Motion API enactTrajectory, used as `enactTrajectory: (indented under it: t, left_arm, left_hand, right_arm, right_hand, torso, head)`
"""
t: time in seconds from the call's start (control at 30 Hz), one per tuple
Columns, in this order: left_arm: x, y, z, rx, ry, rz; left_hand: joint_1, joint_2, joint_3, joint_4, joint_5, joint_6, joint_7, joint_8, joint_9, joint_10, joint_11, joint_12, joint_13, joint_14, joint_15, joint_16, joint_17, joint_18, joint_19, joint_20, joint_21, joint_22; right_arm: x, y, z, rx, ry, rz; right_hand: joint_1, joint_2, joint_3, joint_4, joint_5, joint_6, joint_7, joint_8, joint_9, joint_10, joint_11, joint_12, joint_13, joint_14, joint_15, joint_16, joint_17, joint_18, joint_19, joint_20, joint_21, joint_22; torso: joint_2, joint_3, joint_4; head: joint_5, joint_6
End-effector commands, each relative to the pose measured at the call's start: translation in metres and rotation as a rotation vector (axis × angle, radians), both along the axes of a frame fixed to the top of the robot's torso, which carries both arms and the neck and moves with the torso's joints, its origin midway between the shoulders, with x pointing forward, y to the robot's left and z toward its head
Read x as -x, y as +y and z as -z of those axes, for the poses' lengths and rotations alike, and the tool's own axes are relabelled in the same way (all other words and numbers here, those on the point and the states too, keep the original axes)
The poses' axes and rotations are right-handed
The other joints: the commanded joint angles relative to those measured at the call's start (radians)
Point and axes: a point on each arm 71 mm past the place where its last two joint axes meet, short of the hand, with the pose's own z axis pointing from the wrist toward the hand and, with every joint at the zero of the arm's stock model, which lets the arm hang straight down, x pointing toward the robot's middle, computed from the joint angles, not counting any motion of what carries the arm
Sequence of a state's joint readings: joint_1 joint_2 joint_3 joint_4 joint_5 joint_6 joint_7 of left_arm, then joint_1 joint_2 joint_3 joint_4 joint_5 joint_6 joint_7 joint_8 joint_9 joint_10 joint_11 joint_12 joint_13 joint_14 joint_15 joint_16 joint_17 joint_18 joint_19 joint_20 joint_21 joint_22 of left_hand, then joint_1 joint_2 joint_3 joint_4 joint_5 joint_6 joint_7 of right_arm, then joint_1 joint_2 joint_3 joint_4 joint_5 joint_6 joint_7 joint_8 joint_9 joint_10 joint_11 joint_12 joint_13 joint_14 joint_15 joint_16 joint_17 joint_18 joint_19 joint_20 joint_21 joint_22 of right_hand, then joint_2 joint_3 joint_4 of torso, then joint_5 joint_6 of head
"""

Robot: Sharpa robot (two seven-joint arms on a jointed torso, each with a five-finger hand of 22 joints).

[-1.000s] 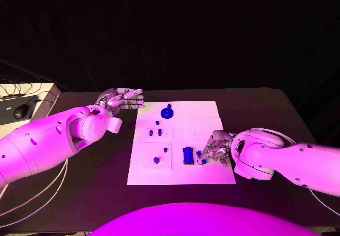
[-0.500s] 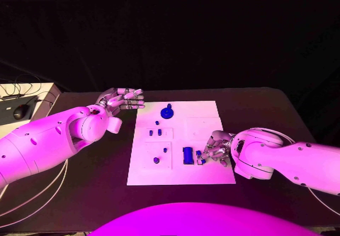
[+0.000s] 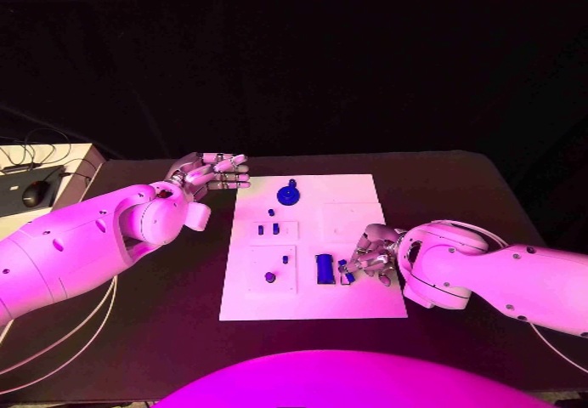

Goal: Assemble the parts on the task board

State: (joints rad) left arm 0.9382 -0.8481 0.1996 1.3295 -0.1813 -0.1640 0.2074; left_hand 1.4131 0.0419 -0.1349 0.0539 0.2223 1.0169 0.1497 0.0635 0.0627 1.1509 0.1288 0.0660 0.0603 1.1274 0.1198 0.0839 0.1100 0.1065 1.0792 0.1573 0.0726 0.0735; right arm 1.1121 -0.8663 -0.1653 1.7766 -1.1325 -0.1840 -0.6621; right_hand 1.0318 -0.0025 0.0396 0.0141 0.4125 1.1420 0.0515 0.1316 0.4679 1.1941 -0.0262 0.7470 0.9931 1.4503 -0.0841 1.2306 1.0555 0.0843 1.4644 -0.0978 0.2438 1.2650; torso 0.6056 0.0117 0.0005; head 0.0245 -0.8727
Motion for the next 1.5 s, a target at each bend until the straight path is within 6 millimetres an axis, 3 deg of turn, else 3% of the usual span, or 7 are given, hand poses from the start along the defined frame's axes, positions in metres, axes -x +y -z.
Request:
enactTrajectory:
  t: [0.03, 0.7, 0.93, 1.07, 1.23, 1.43, 1.5]
  left_arm:
    - [0.001, -0.003, 0.0, 0.011, -0.002, 0.02]
    - [0.001, -0.002, 0.001, 0.01, 0.001, 0.021]
    - [0.001, -0.003, 0.001, 0.011, -0.001, 0.021]
    - [0.001, -0.003, 0.0, 0.015, -0.016, 0.016]
    - [0.0, -0.002, -0.001, 0.03, -0.059, -0.008]
    - [0.001, 0.0, -0.002, 0.051, -0.099, -0.045]
    - [0.001, 0.001, -0.002, 0.056, -0.109, -0.058]
  left_hand:
    - [0.001, 0.005, 0.001, -0.001, 0.002, -0.003, 0.007, -0.001, -0.001, -0.004, -0.001, -0.004, 0.0, 0.0, -0.002, 0.004, -0.001, -0.004, -0.002, -0.002, 0.0, 0.0]
    - [0.001, 0.006, 0.002, 0.001, 0.002, -0.003, 0.007, -0.001, -0.001, -0.004, 0.0, -0.004, 0.0, -0.001, -0.002, 0.003, -0.001, -0.004, -0.003, -0.002, 0.0, -0.001]
    - [0.001, 0.006, 0.002, 0.001, 0.002, -0.003, 0.007, -0.001, -0.001, -0.004, 0.0, -0.004, 0.0, -0.001, -0.002, 0.003, -0.001, -0.004, -0.003, -0.002, 0.0, -0.001]
    - [0.001, 0.004, 0.001, 0.0, 0.002, -0.002, 0.005, -0.001, -0.001, -0.002, -0.001, -0.003, 0.0, 0.0, -0.002, 0.004, -0.001, -0.004, -0.002, -0.002, 0.0, 0.0]
    - [0.004, 0.006, 0.002, -0.001, 0.001, 0.014, -0.006, 0.0, -0.001, 0.015, -0.009, -0.004, 0.0, 0.009, -0.006, 0.007, 0.001, -0.003, 0.002, -0.004, 0.002, 0.0]
    - [0.009, 0.014, 0.007, 0.001, 0.0, 0.039, -0.016, -0.001, -0.001, 0.039, -0.017, -0.006, 0.0, 0.021, -0.011, -0.008, 0.002, -0.005, 0.002, -0.005, 0.001, 0.0]
    - [0.013, 0.015, 0.008, 0.001, -0.002, 0.045, -0.018, -0.002, -0.001, 0.046, -0.02, -0.007, -0.001, 0.029, -0.012, -0.021, 0.006, -0.005, 0.002, -0.005, 0.001, 0.0]
  right_arm:
    - [0.0, 0.002, -0.002, -0.022, -0.015, -0.001]
    - [0.003, -0.003, -0.003, -0.018, -0.02, -0.012]
    - [0.003, -0.011, -0.005, -0.052, -0.051, -0.011]
    - [-0.002, -0.019, -0.01, -0.197, -0.117, 0.027]
    - [-0.015, -0.032, -0.021, -0.507, -0.229, 0.09]
    - [-0.039, -0.056, -0.027, -0.747, -0.329, 0.21]
    - [-0.049, -0.065, -0.028, -0.79, -0.36, 0.245]
  right_hand:
    - [-0.004, 0.008, -0.008, 0.002, 0.003, 0.003, 0.001, 0.005, 0.001, 0.004, 0.0, 0.0, 0.001, 0.0, -0.003, -0.005, -0.002, -0.002, 0.04, -0.001, -0.001, -0.003]
    - [0.007, 0.011, -0.012, 0.001, 0.004, 0.004, 0.0, 0.007, 0.002, 0.006, -0.001, 0.0, 0.0, 0.0, -0.003, -0.005, -0.004, -0.003, 0.04, -0.001, 0.001, -0.003]
    - [0.057, 0.018, -0.011, -0.041, -0.059, 0.005, -0.005, 0.021, 0.013, 0.012, -0.005, 0.008, 0.005, 0.0, -0.006, -0.005, -0.003, -0.005, 0.04, -0.004, 0.008, -0.002]
    - [0.077, 0.025, -0.018, -0.047, -0.08, -0.016, 0.006, 0.009, 0.007, 0.004, 0.001, 0.009, 0.007, -0.002, -0.002, -0.015, -0.014, -0.004, 0.035, -0.002, -0.02, -0.009]
    - [0.128, 0.03, -0.025, -0.063, -0.11, -0.03, 0.022, -0.018, -0.013, -0.021, 0.012, 0.002, 0.002, -0.017, 0.004, -0.092, -0.097, 0.002, 0.01, 0.007, -0.156, -0.056]
    - [0.164, 0.042, -0.036, -0.08, -0.116, -0.056, 0.04, -0.054, -0.052, -0.048, 0.026, -0.044, -0.059, -0.036, 0.013, -0.296, -0.283, -0.009, -0.039, 0.018, -0.178, -0.142]
    - [0.171, 0.045, -0.035, -0.084, -0.13, -0.089, 0.061, -0.062, -0.075, -0.073, 0.038, -0.093, -0.107, -0.072, 0.025, -0.354, -0.31, -0.018, -0.09, 0.029, -0.182, -0.182]
  torso:
    - [-0.001, -0.0003, 0.0006]
    - [-0.001, 0.0004, -0.0002]
    - [-0.001, 0.0008, -0.001]
    - [-0.002, 0.0001, -0.001]
    - [-0.003, 0.0004, 0.0]
    - [-0.007, -0.0025, -0.0013]
    - [-0.01, -0.0057, -0.0022]
  head:
    - [0.0, 0.0]
    - [0.001, 0.0]
    - [0.0, 0.0]
    - [-0.001, 0.0]
    - [-0.001, 0.003]
    - [-0.002, 0.029]
    - [-0.003, 0.04]
